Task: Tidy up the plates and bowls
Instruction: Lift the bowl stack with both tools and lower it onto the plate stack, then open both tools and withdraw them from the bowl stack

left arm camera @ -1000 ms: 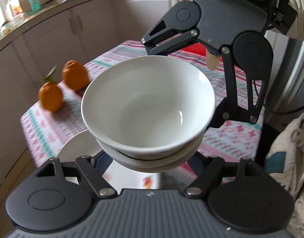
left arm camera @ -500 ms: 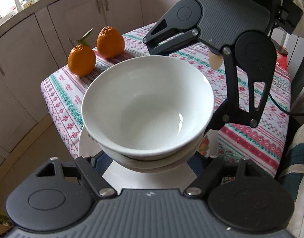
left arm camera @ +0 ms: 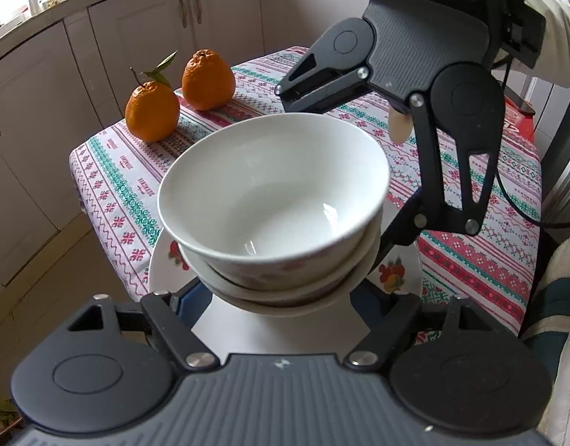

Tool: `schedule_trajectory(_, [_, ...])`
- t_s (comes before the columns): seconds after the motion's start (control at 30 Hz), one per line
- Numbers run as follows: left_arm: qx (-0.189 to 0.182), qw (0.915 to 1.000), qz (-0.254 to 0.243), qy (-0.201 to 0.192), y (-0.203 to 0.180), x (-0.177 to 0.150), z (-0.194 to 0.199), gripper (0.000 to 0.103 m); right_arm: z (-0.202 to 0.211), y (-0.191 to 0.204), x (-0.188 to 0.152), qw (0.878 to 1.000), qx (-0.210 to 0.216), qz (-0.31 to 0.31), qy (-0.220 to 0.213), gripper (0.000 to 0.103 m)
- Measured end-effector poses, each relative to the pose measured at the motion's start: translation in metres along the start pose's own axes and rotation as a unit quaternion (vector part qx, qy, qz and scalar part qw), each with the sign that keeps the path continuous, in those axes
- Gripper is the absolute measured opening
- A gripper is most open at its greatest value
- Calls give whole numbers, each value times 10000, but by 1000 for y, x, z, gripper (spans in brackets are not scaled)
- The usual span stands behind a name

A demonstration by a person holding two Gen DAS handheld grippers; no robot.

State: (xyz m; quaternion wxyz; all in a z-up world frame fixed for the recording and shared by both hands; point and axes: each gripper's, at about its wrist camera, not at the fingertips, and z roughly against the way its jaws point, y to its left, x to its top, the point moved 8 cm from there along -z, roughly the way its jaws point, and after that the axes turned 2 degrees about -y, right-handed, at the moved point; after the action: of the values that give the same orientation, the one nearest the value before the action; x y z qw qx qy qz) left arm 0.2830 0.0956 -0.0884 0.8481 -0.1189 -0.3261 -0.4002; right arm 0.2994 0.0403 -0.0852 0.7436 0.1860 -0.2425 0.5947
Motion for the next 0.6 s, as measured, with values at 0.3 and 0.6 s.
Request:
schedule_trajectory(0.3, [696,9969,206,-313,-15,-11,27,96,26,7,-14,9981,-524,-311,-122,102])
schedule_trajectory(0.6, [2187,9598,1195,-1291,-70,-25,85,102,75,48,-54,9612,-2145,-1717,-228,103])
